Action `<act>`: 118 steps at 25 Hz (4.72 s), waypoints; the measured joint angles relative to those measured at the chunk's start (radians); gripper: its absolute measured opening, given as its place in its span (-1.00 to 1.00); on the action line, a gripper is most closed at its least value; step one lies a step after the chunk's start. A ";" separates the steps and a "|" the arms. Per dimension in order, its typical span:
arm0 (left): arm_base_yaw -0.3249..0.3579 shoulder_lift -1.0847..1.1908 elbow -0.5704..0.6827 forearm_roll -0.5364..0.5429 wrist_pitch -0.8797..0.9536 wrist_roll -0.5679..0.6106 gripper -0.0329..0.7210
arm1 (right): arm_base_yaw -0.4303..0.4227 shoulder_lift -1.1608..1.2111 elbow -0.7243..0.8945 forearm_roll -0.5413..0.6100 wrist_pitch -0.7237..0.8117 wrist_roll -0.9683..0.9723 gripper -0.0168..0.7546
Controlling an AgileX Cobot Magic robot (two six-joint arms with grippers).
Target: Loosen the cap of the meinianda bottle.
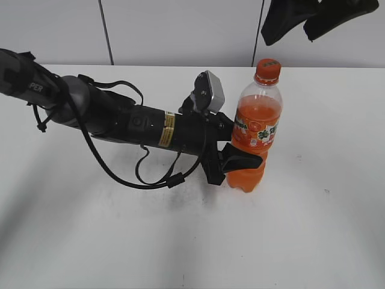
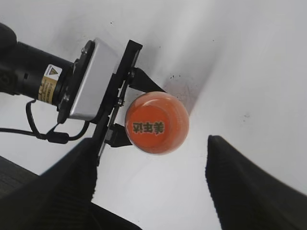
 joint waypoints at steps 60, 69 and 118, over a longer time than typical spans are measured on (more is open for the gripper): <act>0.000 -0.002 0.000 0.017 -0.006 -0.001 0.16 | 0.000 0.079 0.001 0.023 0.007 0.063 0.43; 0.000 -0.002 0.000 0.016 -0.006 -0.001 0.16 | 0.000 0.118 0.001 0.021 0.014 0.068 -0.21; 0.000 -0.002 -0.003 0.057 -0.033 -0.004 0.16 | 0.000 0.030 0.001 0.014 0.024 -0.003 0.51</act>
